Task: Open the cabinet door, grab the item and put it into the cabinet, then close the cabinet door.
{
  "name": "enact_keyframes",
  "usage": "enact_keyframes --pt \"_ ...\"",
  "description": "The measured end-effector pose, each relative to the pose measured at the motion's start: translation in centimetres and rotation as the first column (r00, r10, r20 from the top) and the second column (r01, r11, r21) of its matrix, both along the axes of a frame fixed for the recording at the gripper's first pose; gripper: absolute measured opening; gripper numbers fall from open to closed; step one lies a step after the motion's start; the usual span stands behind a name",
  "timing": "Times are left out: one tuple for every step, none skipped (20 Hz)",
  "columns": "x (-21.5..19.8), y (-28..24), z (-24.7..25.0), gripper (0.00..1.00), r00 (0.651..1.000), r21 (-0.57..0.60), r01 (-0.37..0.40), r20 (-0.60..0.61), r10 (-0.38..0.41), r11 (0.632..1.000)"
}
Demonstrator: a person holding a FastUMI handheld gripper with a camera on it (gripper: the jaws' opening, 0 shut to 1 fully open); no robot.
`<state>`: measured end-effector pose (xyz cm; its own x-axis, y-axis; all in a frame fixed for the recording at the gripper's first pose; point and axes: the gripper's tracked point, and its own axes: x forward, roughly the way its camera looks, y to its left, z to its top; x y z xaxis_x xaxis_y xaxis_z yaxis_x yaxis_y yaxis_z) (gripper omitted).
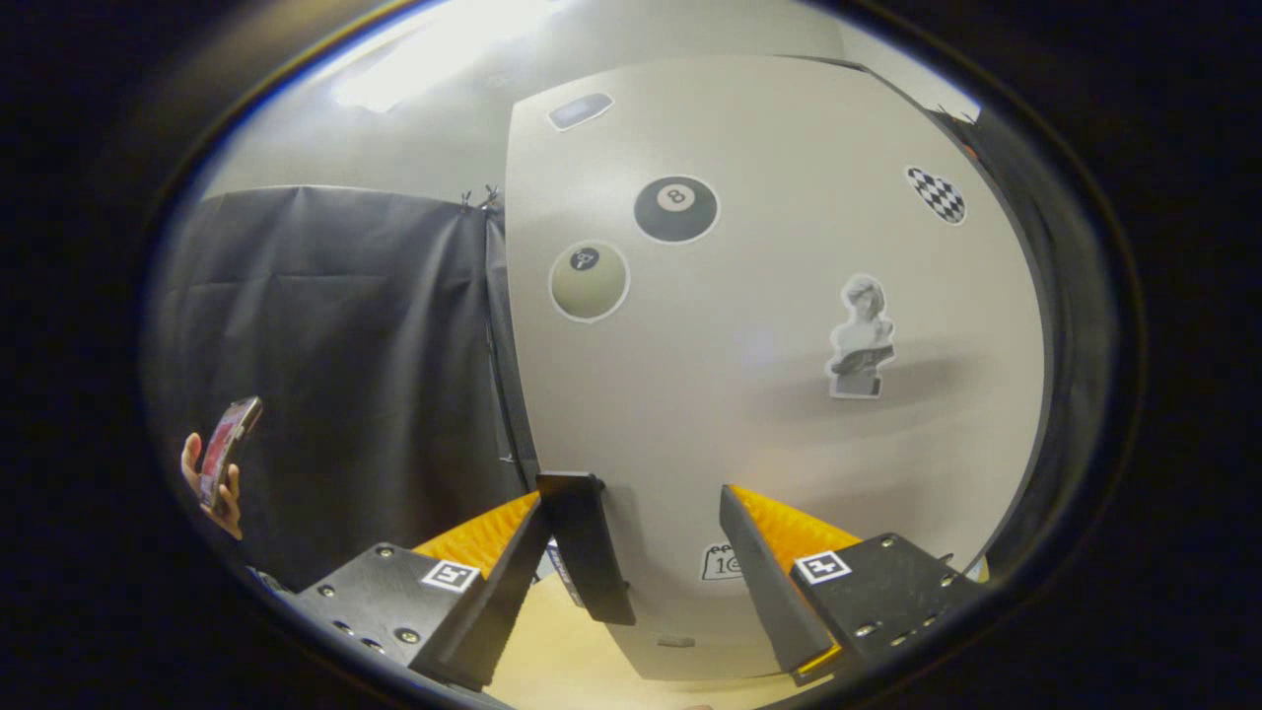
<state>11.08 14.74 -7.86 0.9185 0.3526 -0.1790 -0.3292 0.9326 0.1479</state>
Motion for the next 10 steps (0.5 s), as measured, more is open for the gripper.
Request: enact_keyframes --pt "0.0 0.0 0.0 1.0 1.0 -0.001 0.003 0.004 -0.003 1.0" --pt "-0.1 0.1 0.1 1.0 1.0 -0.001 0.003 0.007 -0.003 1.0" --pt "0.0 0.2 0.0 0.98 1.0 0.003 0.004 0.005 -0.004 1.0" --pt "0.0 0.3 0.1 0.97 1.0 0.004 0.002 0.005 -0.002 1.0" --pt "-0.1 0.3 0.1 0.97 1.0 0.006 0.001 0.007 -0.001 1.0" --pt "-0.1 0.3 0.1 0.97 1.0 0.007 -0.001 0.005 0.001 1.0" --pt "0.0 0.3 0.1 0.97 1.0 0.007 -0.001 0.005 0.001 1.0" --pt "0.1 0.2 0.0 0.97 1.0 0.006 0.003 0.001 -0.003 1.0" --pt "0.0 -0.1 0.0 0.97 1.0 0.003 0.009 -0.004 -0.009 1.0" --pt "0.4 -0.8 0.0 0.97 0.999 -0.004 0.034 -0.002 -0.034 0.999"
